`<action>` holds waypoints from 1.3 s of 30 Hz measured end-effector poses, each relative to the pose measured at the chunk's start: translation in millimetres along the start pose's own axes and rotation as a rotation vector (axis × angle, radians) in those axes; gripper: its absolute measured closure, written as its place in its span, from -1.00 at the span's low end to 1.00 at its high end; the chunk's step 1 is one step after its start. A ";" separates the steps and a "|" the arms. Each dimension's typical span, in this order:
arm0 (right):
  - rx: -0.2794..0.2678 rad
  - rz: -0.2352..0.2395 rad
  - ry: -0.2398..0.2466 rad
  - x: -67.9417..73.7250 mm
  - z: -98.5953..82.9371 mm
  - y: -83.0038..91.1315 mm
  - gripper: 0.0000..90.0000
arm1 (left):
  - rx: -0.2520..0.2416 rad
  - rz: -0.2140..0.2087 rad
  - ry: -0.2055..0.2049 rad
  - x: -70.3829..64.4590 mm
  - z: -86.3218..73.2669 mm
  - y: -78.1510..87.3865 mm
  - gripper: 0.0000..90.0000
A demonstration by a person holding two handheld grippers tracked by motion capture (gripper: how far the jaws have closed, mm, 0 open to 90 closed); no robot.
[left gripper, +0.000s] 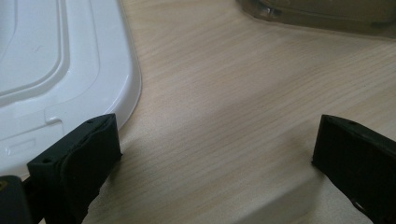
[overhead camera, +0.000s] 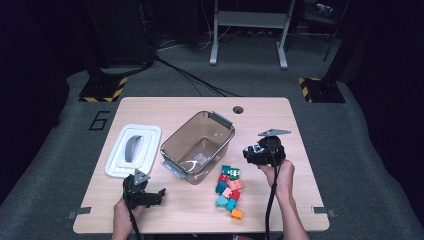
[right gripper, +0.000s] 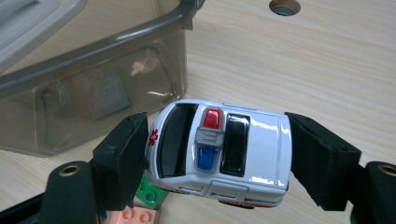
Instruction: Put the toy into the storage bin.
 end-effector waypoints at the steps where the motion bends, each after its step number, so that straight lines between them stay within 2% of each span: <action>1: 0.000 0.000 0.002 0.9 2.1 0.6 -0.46 | 0.000 0.000 0.000 0.0 0.0 0.0 -0.98; 11: -0.015 0.005 0.041 11.1 24.1 7.5 -0.46 | 0.001 0.000 -0.001 0.1 0.0 0.0 -0.98; 16: -0.022 0.010 0.036 18.6 34.8 8.5 -0.46 | 0.002 -0.001 -0.003 0.2 -0.1 0.0 -0.98; 17: -0.024 0.012 0.051 19.4 37.1 8.5 -0.46 | 0.001 -0.001 -0.003 0.2 -0.1 0.0 -0.98; 22: -0.030 0.016 0.064 27.1 47.4 8.3 -0.46 | 0.008 -0.005 -0.011 0.4 -0.7 0.5 -0.98; 29: -0.033 0.020 0.083 38.5 60.7 6.9 -0.46 | 0.007 -0.005 -0.011 0.4 -0.6 0.4 -0.98; 32: -0.039 0.026 0.111 44.0 67.4 4.2 -0.46 | 0.007 -0.005 -0.011 0.3 -0.6 0.4 -0.98; 33: -0.034 0.025 0.104 46.6 68.5 3.7 -0.46 | 0.005 -0.004 -0.009 0.3 -0.4 0.3 -0.98; 39: -0.023 0.033 0.141 60.3 77.3 -5.2 -0.46 | 0.005 -0.002 -0.008 0.3 -0.3 0.1 -0.98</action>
Point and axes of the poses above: each handheld gripper's, and its own axes: y roughly backward along the jaws, z roughly out of its top, x roughly to its left, the point moved 9 cm from there along -y, roughly forward along the jaws, and after that the axes turned 13 degrees about -y, right-handed, at the moved point
